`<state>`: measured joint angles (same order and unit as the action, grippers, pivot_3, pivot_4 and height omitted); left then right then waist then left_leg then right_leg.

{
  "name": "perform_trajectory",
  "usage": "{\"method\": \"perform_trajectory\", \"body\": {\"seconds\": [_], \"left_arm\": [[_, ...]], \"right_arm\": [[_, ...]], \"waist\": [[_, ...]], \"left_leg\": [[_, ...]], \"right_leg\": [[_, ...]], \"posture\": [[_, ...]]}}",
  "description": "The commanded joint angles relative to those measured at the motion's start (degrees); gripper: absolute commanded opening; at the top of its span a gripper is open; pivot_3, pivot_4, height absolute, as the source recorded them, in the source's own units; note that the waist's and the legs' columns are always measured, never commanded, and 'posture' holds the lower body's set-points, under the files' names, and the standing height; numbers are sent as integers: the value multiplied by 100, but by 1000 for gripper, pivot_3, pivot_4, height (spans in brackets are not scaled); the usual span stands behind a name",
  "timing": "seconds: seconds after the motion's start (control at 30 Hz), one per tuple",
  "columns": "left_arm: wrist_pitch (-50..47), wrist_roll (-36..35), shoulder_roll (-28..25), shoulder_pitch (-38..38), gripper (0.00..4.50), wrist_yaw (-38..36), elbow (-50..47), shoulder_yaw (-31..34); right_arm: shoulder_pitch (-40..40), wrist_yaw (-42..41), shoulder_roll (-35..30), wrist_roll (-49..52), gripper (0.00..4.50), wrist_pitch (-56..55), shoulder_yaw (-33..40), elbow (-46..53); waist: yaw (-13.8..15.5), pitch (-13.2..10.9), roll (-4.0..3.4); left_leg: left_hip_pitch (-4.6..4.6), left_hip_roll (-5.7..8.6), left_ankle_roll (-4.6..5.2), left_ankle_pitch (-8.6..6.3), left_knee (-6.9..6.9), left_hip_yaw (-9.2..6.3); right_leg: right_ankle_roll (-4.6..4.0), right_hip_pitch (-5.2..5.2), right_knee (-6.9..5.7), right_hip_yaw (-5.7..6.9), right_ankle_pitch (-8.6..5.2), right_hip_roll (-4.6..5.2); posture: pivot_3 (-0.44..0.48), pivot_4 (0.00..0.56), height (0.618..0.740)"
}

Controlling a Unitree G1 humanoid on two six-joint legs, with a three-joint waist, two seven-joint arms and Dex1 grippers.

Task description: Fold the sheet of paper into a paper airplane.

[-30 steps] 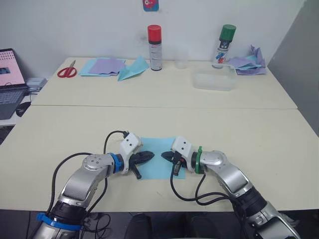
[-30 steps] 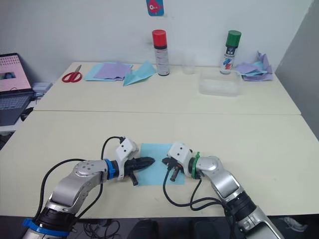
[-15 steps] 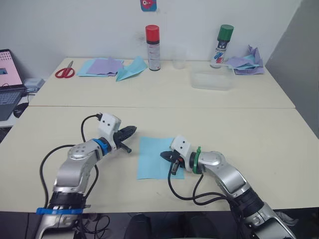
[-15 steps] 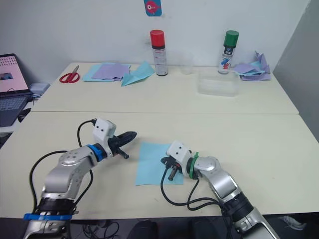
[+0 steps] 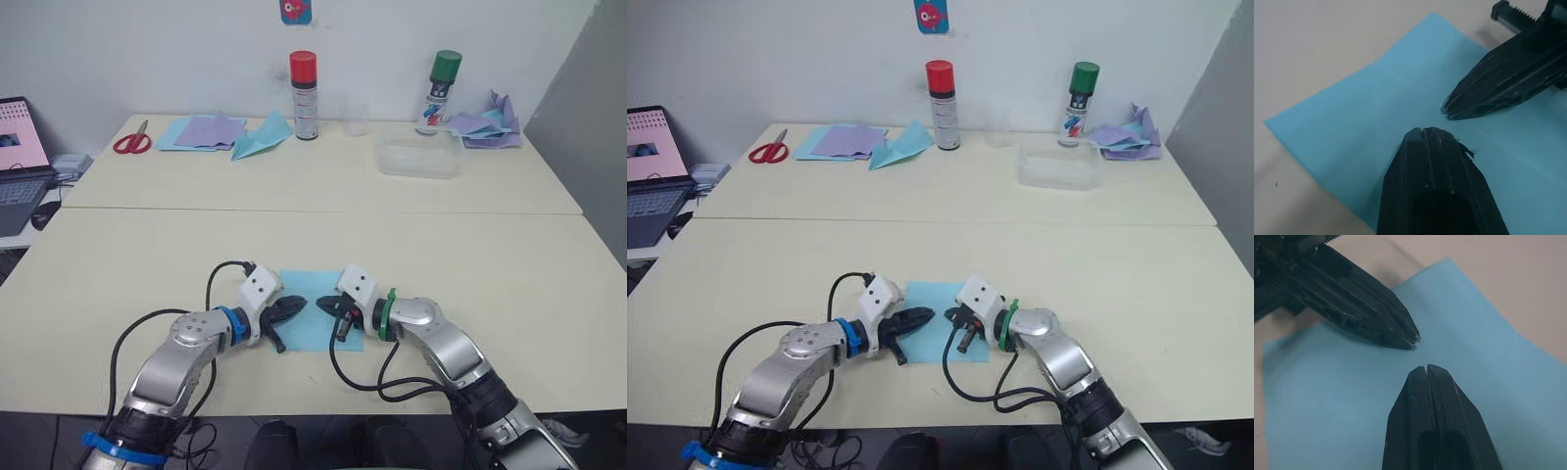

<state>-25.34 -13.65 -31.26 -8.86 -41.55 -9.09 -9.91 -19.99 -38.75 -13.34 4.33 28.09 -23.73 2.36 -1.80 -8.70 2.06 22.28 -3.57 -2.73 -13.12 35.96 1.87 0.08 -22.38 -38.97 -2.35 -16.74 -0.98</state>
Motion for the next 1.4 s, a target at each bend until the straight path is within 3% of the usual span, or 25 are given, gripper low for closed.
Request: {"method": "perform_trajectory", "body": {"seconds": [0.03,0.13,0.3,0.57,0.8,0.9,1.1,1.4], "left_arm": [[249,504,-174,21,0,-85,337,-330],[337,567,-177,-3,0,-138,436,-368],[423,608,-173,-1,0,-206,523,-341],[410,590,-174,53,0,-253,509,-350],[421,631,-150,28,0,-265,537,-371],[424,648,-150,24,0,-265,538,-376],[433,677,-128,76,0,-302,469,-426],[441,712,-123,99,0,-266,463,-391]], "right_arm": [[43,7,12,266,185,148,327,265],[31,240,108,550,861,415,794,585],[50,700,114,711,2786,819,1438,878],[47,1036,315,1146,2786,1879,1820,870],[-116,856,269,1201,2786,1834,1531,865],[-138,763,192,1192,2151,1784,1449,826],[-136,486,-221,719,18,880,899,707],[-214,241,-537,-96,18,-314,140,506]], "waist": [[8,0,0],[11,0,-1],[11,0,-1],[3,-1,-3],[2,-3,-6],[2,-4,-7],[2,-4,-8],[0,-5,-8]], "left_leg": [[3,1,0,0,0,0],[5,3,0,0,1,2],[5,2,0,0,1,0],[4,0,0,0,-1,1],[5,2,0,0,-2,3],[5,1,0,0,-3,1],[5,2,0,0,-3,2],[5,1,0,0,-4,2]], "right_leg": [[0,0,2,0,0,0],[0,0,3,-2,0,4],[1,1,1,2,1,5],[1,0,2,0,0,5],[1,-1,3,-2,0,5],[1,-2,4,0,0,5],[1,-3,5,0,0,5],[1,-4,6,0,-1,4]], "posture": [[0,150,740],[0,150,740],[0,150,740],[0,150,740],[0,150,740],[0,150,740],[0,150,740],[0,150,740]]}}
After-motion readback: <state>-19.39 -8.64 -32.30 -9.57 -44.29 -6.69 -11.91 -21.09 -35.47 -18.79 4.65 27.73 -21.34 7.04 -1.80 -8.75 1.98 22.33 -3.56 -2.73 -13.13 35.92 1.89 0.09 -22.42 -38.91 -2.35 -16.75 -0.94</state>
